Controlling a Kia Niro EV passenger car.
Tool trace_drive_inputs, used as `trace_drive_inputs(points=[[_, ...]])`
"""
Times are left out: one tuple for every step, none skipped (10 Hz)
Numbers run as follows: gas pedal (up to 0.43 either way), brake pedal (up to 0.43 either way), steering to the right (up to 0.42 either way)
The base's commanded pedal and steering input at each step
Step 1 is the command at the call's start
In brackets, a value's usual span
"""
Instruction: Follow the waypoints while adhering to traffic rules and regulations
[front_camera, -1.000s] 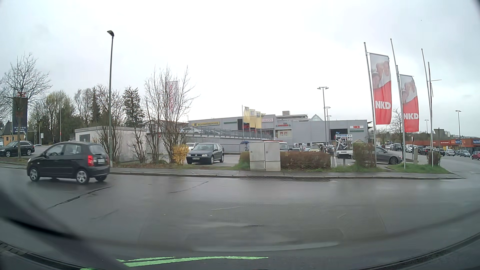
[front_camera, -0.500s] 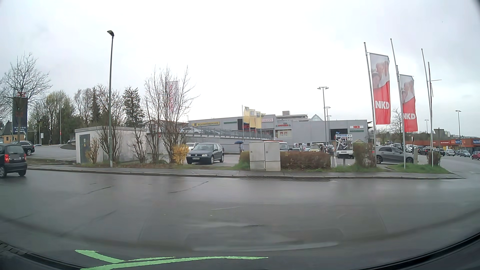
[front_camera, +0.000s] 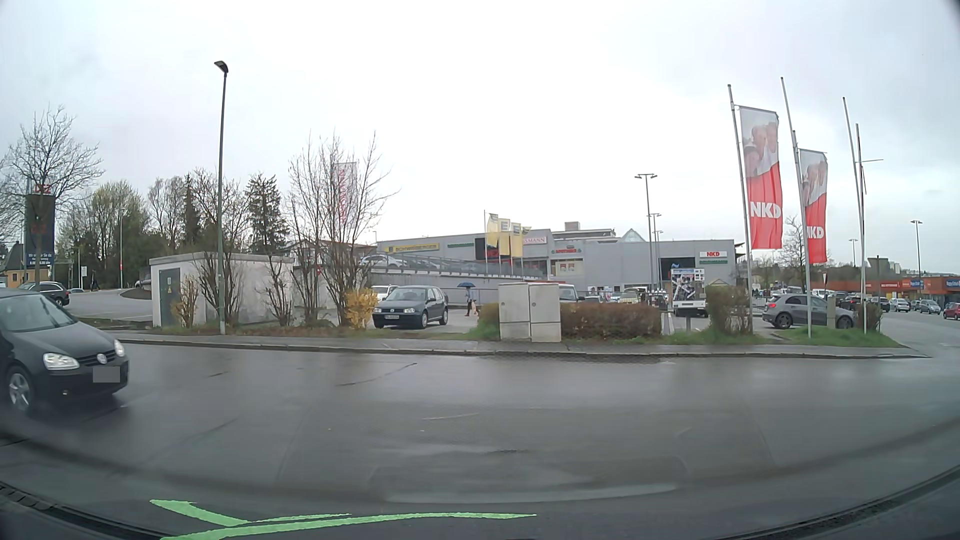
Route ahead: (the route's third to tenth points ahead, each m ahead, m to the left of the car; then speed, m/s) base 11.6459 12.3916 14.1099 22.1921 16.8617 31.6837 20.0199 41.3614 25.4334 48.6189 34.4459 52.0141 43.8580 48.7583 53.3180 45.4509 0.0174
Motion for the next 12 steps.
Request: trace_drive_inputs(points=[[0.000,0.256,-0.011],[0.000,0.256,-0.011],[0.000,0.256,-0.011],[0.000,0.244,-0.011],[0.000,0.244,-0.011],[0.000,0.238,-0.011],[0.000,0.238,-0.011],[0.000,0.244,-0.011],[0.000,0.244,-0.010],[0.000,0.238,-0.011],[0.000,0.232,-0.010],[0.000,0.207,-0.011]])
